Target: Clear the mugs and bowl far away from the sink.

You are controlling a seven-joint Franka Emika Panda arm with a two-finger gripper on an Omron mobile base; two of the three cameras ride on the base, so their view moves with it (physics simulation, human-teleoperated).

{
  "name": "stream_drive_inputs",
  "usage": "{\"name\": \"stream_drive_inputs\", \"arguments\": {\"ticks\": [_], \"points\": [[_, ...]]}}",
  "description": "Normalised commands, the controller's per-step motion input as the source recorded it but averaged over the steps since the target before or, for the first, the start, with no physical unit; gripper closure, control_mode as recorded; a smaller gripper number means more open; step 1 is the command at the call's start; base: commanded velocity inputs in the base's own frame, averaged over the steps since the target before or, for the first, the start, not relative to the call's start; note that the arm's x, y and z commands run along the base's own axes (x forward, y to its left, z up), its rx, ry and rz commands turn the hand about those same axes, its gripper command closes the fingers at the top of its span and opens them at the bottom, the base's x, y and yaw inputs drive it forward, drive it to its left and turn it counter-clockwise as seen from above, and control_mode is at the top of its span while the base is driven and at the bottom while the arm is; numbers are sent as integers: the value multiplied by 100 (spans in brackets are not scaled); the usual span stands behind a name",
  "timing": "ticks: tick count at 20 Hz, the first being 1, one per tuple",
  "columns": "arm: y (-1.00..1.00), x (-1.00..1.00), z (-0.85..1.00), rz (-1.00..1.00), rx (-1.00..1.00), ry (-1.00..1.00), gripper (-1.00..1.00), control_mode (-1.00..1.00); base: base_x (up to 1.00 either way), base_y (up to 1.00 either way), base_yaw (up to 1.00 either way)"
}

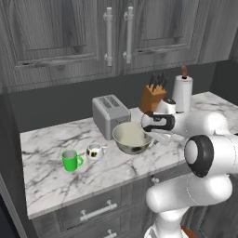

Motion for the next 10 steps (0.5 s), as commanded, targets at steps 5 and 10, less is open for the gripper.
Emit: {"name": "stream_drive_inputs", "arguments": {"ticks": [5,10], "points": [[1,-19,52,11,0,0,-100,-100,0,0,0],[3,-44,88,12,0,0,-100,-100,0,0,0]]}}
